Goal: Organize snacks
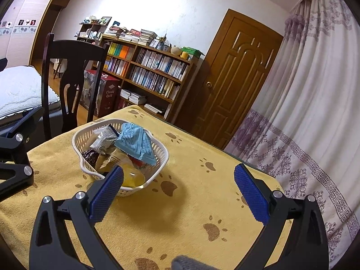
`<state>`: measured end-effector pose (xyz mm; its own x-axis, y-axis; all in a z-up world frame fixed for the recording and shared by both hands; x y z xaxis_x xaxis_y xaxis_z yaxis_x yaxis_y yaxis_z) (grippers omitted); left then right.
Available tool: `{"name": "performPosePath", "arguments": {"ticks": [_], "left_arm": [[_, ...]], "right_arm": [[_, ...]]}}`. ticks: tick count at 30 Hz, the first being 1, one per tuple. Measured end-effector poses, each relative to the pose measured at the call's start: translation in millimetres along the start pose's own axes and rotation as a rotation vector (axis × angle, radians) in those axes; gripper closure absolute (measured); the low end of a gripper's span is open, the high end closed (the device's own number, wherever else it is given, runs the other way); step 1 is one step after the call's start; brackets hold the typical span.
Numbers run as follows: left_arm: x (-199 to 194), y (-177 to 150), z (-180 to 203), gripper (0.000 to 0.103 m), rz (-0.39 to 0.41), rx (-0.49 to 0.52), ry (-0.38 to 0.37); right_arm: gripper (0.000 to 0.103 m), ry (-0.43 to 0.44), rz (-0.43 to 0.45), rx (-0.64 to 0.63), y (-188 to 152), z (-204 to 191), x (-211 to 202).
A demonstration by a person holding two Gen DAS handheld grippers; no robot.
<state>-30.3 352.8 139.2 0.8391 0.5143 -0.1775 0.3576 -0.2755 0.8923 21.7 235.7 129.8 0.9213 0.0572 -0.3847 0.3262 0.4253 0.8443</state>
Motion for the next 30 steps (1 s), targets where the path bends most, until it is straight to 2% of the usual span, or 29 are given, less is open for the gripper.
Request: {"name": "performPosePath", "arguments": {"ticks": [19,30], "left_arm": [[-9.8,1.2,14.6,0.003,0.015,0.024,-0.022],[-0.7,-3.5,22.8,0.003,-0.015,0.036,-0.046]], "right_arm": [[0.005,0.041,-0.007,0.047,-3.9,8.9,-4.2],[0.005,0.059,-0.031,0.08,-8.3,8.7,9.4]]}}
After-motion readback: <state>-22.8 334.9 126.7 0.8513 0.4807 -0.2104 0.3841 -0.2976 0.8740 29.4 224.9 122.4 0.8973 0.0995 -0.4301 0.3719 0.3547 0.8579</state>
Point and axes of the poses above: each gripper's, at about its wrist camera, not at the fingertips, and x roughly the way its jaws point, z to its right, y to its top, the point moved 5 cm from there along x, roughly the way its jaws point, and after that the axes turned 3 degrees about y, right-handed, at the moved point
